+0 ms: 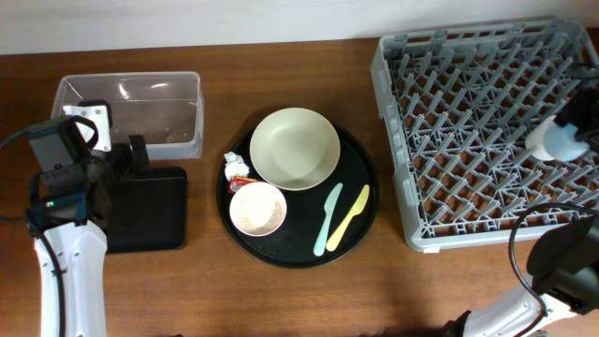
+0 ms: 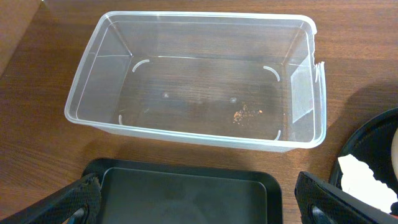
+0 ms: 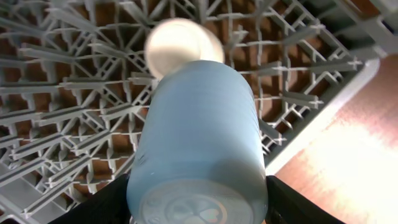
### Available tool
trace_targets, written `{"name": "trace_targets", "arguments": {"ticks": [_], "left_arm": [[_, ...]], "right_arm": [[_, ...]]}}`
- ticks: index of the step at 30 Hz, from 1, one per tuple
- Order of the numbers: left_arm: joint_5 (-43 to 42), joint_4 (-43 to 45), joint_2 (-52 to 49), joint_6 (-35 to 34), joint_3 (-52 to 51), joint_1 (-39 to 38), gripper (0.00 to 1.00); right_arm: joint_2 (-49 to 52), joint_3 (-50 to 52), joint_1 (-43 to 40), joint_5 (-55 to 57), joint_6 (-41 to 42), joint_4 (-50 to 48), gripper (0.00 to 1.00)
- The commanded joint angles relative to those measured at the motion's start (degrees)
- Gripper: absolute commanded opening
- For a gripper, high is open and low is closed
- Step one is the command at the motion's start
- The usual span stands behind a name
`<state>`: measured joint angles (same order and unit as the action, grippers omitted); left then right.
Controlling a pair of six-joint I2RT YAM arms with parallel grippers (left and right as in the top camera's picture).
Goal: Sort waste into correct bins and load items into the dishwasher rack
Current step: 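Carry the light-blue cup into the rack beside the white cup, release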
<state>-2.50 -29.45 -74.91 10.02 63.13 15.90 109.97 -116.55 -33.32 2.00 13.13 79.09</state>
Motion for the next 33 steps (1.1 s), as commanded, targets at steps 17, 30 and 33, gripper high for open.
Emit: {"name": "trace_targets", "arguments": {"ticks": [17,30,33], "left_arm": [[0.39,0.02,-0.02,-0.74,1.31,0.31,0.99],[0.37,0.02,-0.02,-0.74,1.31,0.31,0.99],[0.37,0.02,-0.02,-0.74,1.31,0.31,0.99]], "right_arm": [[0.07,-0.98,-7.8,4.44,6.49,5.92,0.67],[0.09,8.59,-8.7,-2.14,8.44,-2.47,0.67],[0.09,11.67,-8.7,-3.1,9.09,-4.57,0.67]]}}
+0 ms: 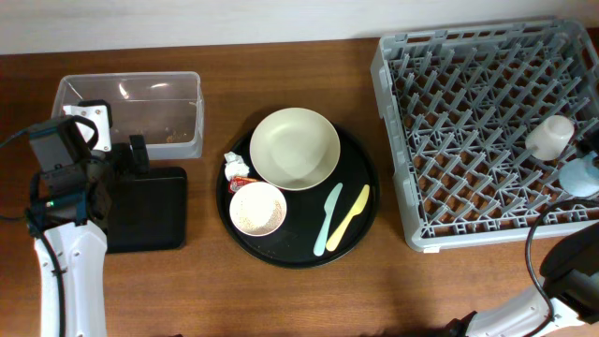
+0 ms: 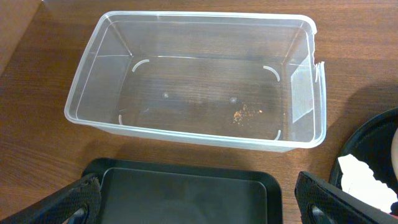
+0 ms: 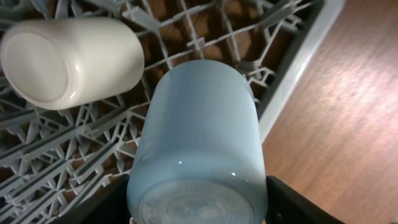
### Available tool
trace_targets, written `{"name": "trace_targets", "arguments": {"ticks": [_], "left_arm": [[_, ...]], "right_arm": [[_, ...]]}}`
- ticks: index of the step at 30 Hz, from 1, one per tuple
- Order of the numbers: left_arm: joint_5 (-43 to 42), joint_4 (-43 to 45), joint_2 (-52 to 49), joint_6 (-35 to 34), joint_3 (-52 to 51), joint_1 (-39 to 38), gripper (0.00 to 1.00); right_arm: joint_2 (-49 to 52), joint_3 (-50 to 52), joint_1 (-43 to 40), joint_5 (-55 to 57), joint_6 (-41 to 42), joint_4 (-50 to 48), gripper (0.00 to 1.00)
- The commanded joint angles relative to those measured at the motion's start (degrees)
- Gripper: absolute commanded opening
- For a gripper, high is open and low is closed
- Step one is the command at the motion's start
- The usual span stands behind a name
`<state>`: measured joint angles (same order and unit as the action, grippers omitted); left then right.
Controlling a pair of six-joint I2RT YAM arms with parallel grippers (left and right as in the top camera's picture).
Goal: Sort waste into correct bins and load items into the dishwasher rack
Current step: 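Carry the light-blue cup into the rack beside the white cup, release, then move the right gripper to the cream plate's rim and grasp it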
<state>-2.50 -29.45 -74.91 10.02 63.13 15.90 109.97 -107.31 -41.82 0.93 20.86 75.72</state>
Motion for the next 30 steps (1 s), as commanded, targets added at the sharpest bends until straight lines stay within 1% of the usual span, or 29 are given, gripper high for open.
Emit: {"name": "trace_targets", "arguments": {"ticks": [1,7,8,11,12,13,17,19,22,24,26,28,30], "left_arm": [[0.37,0.02,-0.02,-0.74,1.31,0.31,0.99],[0.37,0.02,-0.02,-0.74,1.31,0.31,0.99],[0.37,0.02,-0.02,-0.74,1.31,0.31,0.99],[0.39,0.0,-0.02,-0.74,1.31,0.31,0.99],[0.39,0.0,-0.02,-0.74,1.31,0.31,0.99],[0.37,0.0,-0.02,-0.74,1.31,0.31,0.99],[0.37,0.0,-0.02,-0.74,1.31,0.31,0.99],[0.37,0.0,-0.02,-0.74,1.31,0.31,0.99],[0.37,0.0,-0.02,-0.74,1.31,0.31,0.99],[0.37,0.0,-0.02,-0.74,1.31,0.31,0.99],[0.37,0.0,-0.02,-0.74,1.31,0.31,0.99],[0.39,0.0,-0.02,-0.74,1.31,0.31,0.99],[0.39,0.0,-0.02,-0.74,1.31,0.31,0.99]], "right_arm": [[0.09,3.19,-0.2,-1.99,1.77,-1.75,0.67],[0.09,6.38,-0.2,-2.05,2.16,-6.14,0.68],[0.09,6.38,-0.2,-2.03,2.16,-6.47,0.71],[0.09,6.38,-0.2,-2.03,2.16,-6.71,0.78],[0.09,6.38,-0.2,-2.05,2.14,-6.71,0.85],[0.09,6.38,-0.2,-2.03,2.12,-6.71,0.89],[-0.33,5.16,-0.2,-3.58,1.07,-6.25,0.89],[-1.07,3.45,0.07,-8.72,-2.45,-5.64,0.86],[-4.85,0.59,2.03,-16.0,-7.5,-4.13,0.87],[-8.76,-0.63,5.11,-18.75,-10.05,-3.45,0.86],[-12.24,-0.98,8.52,-20.72,-10.16,-2.86,0.87],[-15.96,-0.98,14.73,-23.58,-13.25,-2.62,0.87],[-18.03,-0.98,24.02,-23.54,-15.19,-2.14,0.87]]}}
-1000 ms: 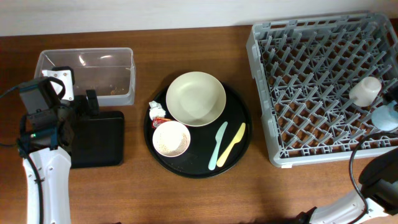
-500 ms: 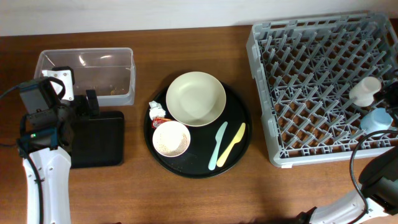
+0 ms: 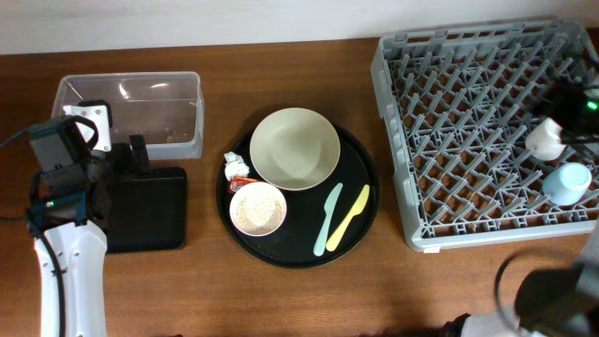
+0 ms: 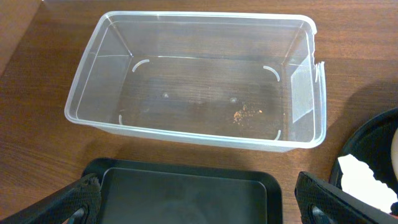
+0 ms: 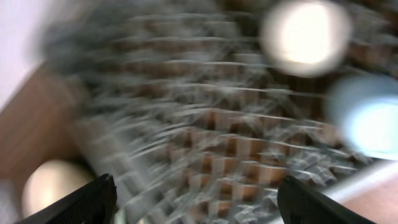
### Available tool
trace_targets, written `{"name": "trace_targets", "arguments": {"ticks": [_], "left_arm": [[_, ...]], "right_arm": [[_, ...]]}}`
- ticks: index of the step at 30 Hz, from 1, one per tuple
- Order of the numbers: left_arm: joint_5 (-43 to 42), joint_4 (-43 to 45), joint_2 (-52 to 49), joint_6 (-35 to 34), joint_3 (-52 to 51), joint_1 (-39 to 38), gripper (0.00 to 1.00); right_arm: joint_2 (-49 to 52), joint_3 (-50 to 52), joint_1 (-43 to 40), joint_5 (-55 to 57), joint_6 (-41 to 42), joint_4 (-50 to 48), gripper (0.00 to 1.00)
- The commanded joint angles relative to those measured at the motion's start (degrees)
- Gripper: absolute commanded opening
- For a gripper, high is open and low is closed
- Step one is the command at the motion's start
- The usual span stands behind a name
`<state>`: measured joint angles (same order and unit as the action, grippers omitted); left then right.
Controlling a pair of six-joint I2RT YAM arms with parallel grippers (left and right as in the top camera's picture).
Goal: Sort waste into correct bins and load items into the dishwasher rack
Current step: 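Move the right gripper to the cream plate's rim and grasp it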
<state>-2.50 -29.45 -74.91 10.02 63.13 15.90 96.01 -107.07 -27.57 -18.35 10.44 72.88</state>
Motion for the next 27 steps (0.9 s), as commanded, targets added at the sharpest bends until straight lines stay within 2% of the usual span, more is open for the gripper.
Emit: {"name": "trace_targets", "arguments": {"ticks": [1,5,7,11,14,17,22,27], "left_arm": [[0.39,0.0,-0.02,-0.74,1.31,0.31,0.99],[0.37,0.0,-0.02,-0.74,1.31,0.31,0.99],[0.37,0.0,-0.02,-0.74,1.31,0.31,0.99],[0.37,0.0,-0.02,-0.74,1.31,0.31,0.99],[0.37,0.0,-0.02,-0.74,1.31,0.31,0.99],[0.37,0.0,-0.02,-0.74,1.31,0.31,0.99],[0.39,0.0,-0.02,-0.74,1.31,0.31,0.99],[0.37,0.0,-0.02,-0.74,1.31,0.31,0.99]], "right_arm": [[-4.11,-1.22,13.49,-4.13,-5.64,0.87,0.86],[-0.66,0.37,33.42,1.29,-6.16,0.15,0.84],[2.43,1.14,39.74,4.9,-6.12,-0.52,0.84],[12.85,1.16,49.27,14.43,-2.89,-1.16,0.78],[21.07,1.16,51.45,19.28,2.56,-3.76,0.7],[25.44,1.16,51.45,19.06,3.61,-6.69,0.69],[28.17,1.16,51.06,19.5,3.72,-11.06,0.74],[30.53,1.16,50.51,19.76,5.14,-12.2,0.64]]}}
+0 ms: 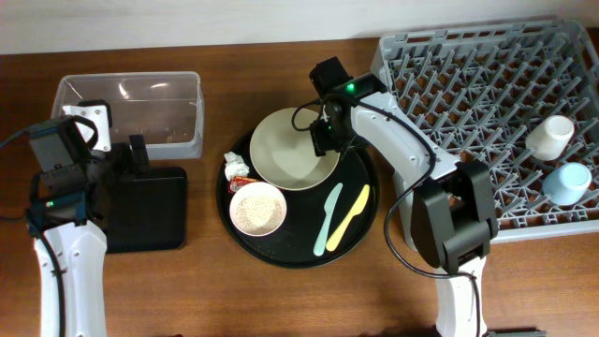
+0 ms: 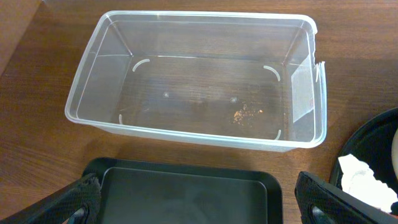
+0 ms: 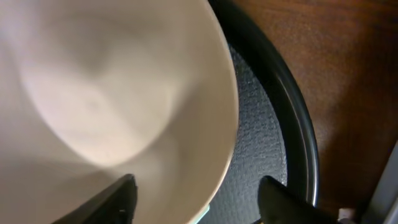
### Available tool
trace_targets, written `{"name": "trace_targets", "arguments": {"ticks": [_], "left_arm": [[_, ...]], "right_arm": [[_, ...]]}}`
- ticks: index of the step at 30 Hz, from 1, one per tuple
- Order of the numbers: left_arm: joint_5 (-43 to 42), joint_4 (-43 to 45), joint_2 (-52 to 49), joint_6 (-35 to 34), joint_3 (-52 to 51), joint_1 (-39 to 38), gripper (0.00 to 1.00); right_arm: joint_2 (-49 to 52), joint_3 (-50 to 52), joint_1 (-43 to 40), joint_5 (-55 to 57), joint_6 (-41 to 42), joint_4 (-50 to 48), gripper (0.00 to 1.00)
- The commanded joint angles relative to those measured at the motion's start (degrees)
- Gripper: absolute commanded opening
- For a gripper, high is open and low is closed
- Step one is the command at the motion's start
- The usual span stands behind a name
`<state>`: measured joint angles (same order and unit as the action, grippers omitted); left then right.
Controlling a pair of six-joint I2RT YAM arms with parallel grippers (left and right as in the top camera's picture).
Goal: Sort waste into correct bins and load items into the dishwasher rack
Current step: 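Move the right gripper to the cream plate's rim and grasp it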
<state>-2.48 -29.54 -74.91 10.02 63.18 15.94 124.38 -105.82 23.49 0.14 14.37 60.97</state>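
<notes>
A large cream bowl sits on the round black tray with a smaller bowl of crumbs, crumpled wrappers, a teal knife and a yellow one. My right gripper is open low over the large bowl's right rim, one finger inside, one outside. In the grey rack lie a white cup and a light blue cup. My left gripper stands open above the black bin.
A clear plastic bin with a few crumbs stands behind the black bin at the left. The rack fills the right side of the wooden table. The right arm reaches across from the rack side.
My right gripper has moved from over the rack's right side to the large bowl's right rim on the tray. The left arm has not moved.
My right gripper held the blue cup over the rack beside the white cup, then lower near the rack's right edge. Then the cup lay in the rack and the gripper was free. Now it is open at the large bowl.
</notes>
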Motion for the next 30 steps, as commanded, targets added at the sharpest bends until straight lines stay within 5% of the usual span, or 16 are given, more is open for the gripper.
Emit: {"name": "trace_targets", "arguments": {"ticks": [1,8,23,30], "left_arm": [[0.35,0.09,-0.02,-0.74,1.27,0.26,0.99],[0.35,0.09,-0.02,-0.74,1.27,0.26,0.99],[0.35,0.09,-0.02,-0.74,1.27,0.26,0.99],[0.35,0.09,-0.02,-0.74,1.27,0.26,0.99]], "right_arm": [[2.73,-0.09,-0.68,1.27,1.73,-0.35,0.64],[4.42,-0.09,-0.74,2.51,3.34,-2.12,0.52],[4.17,-0.15,-0.98,9.57,6.1,-2.95,0.05],[0.44,-0.26,-2.32,9.62,4.96,-2.8,0.04]]}}
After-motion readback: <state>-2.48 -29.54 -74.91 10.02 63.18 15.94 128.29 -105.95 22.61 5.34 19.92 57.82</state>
